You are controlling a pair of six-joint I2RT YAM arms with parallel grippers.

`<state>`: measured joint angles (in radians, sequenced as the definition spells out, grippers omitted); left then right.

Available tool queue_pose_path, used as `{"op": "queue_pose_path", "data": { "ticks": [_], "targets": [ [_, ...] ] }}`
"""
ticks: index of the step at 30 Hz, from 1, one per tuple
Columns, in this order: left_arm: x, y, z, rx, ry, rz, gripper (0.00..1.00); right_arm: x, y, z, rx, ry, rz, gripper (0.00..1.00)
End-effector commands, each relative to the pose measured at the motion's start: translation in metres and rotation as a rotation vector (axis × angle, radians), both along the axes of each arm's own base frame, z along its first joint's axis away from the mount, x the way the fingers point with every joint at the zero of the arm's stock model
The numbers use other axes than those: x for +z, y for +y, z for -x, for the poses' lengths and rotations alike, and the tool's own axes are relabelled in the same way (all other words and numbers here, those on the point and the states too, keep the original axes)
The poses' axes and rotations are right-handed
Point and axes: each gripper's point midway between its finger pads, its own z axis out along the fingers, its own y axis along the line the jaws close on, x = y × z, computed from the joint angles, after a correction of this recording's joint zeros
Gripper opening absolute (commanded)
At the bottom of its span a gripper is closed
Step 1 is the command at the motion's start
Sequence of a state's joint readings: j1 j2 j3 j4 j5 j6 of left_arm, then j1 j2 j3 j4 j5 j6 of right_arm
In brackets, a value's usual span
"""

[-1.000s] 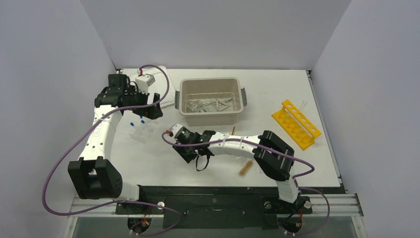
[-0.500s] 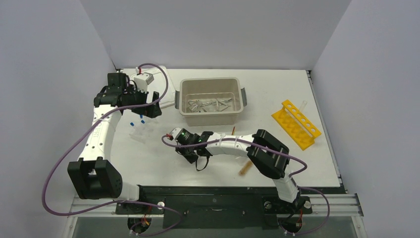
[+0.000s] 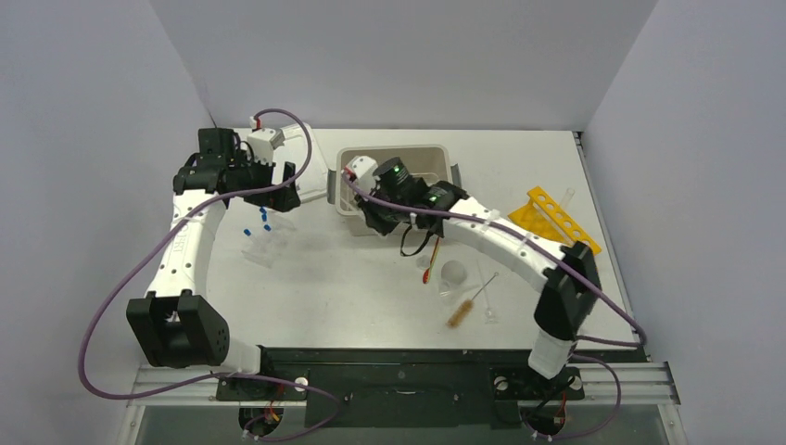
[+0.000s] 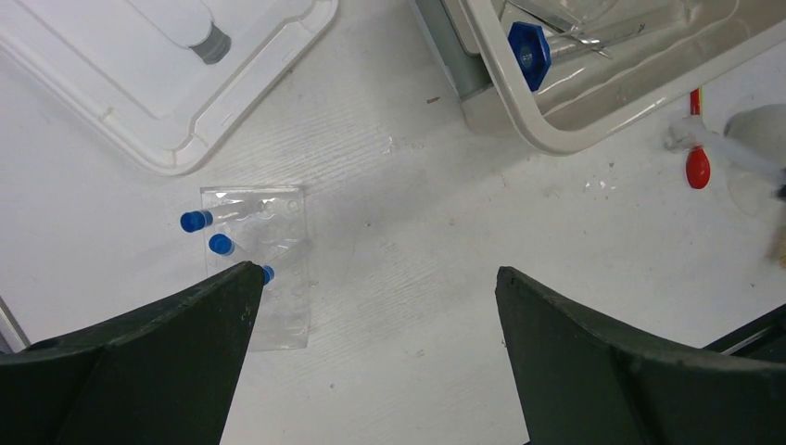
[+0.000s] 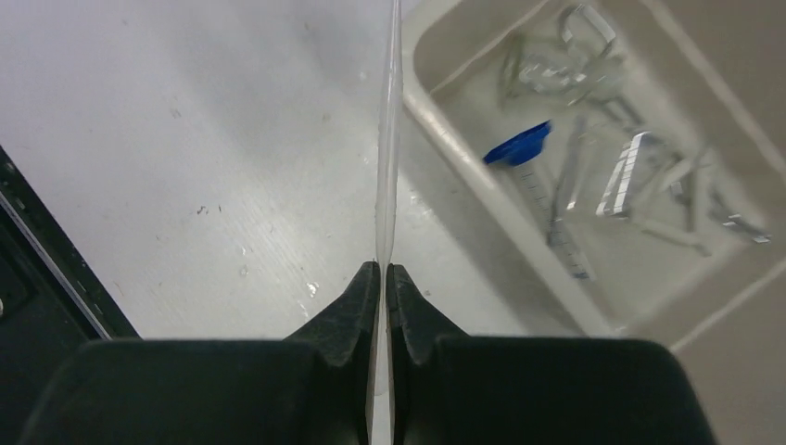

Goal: Organize the chemistry lab equipment
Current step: Pick up the chemistry item at the center of the board, then place the chemistry item in the storage box.

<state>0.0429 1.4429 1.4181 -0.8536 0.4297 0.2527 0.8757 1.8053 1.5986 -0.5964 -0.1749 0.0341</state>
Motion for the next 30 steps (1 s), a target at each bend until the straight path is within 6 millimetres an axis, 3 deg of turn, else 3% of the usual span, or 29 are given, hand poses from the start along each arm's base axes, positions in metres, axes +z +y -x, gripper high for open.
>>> {"op": "queue_pose_path", "data": {
  "ticks": [1,5,6,7,8,9,11,14,16,17,20,23,26,27,30],
  "targets": [
    [0.015,0.002,-0.012,0.033,-0.022,0.006,0.96,0.098,-0.012,-0.008,0.101,-0.273,-0.091,0.00],
    [0.011,0.003,-0.013,0.036,-0.011,0.006,0.97,0.124,-0.033,-0.048,0.001,-0.380,-0.079,0.01],
    [0.011,0.003,-0.013,0.037,-0.009,0.006,0.97,0.116,-0.039,-0.062,-0.022,-0.378,-0.053,0.05],
    [0.011,0.003,-0.012,0.037,-0.009,0.006,0.97,0.121,-0.041,-0.069,-0.029,-0.382,-0.051,0.07],
    [0.011,0.003,-0.012,0.036,-0.010,0.006,0.97,0.109,-0.044,-0.080,-0.032,-0.362,-0.029,0.10],
    [0.012,0.003,-0.012,0.037,-0.011,0.004,0.97,0.110,-0.045,-0.086,-0.036,-0.360,-0.022,0.10],
    [0.013,0.004,-0.012,0.038,-0.013,0.001,0.96,0.086,-0.050,-0.105,-0.058,-0.342,0.052,0.10],
    [0.015,0.004,-0.012,0.037,-0.011,-0.003,0.97,0.073,-0.061,-0.127,-0.091,-0.368,0.127,0.09],
    [0.016,0.004,-0.012,0.038,-0.014,-0.004,0.97,0.069,-0.071,-0.139,-0.137,-0.385,0.158,0.14],
    [0.016,0.004,-0.012,0.037,-0.014,-0.002,0.97,0.069,-0.076,-0.144,-0.168,-0.396,0.175,0.24],
    [0.016,0.002,-0.011,0.030,-0.009,0.005,0.97,0.082,-0.083,-0.151,-0.245,-0.441,0.165,0.41],
    [0.017,0.001,-0.011,0.022,-0.005,0.010,0.96,0.108,-0.090,-0.148,-0.342,-0.493,0.115,0.61],
    [0.018,0.000,-0.010,0.017,-0.001,0.013,0.97,0.130,-0.098,-0.140,-0.426,-0.506,0.036,0.65],
    [0.018,0.000,-0.010,0.016,-0.002,0.014,0.97,0.146,-0.104,-0.133,-0.468,-0.508,-0.017,0.66],
    [0.018,-0.002,-0.008,0.005,-0.005,0.021,0.96,0.143,-0.123,-0.111,-0.569,-0.457,-0.037,0.77]
  ]
}}
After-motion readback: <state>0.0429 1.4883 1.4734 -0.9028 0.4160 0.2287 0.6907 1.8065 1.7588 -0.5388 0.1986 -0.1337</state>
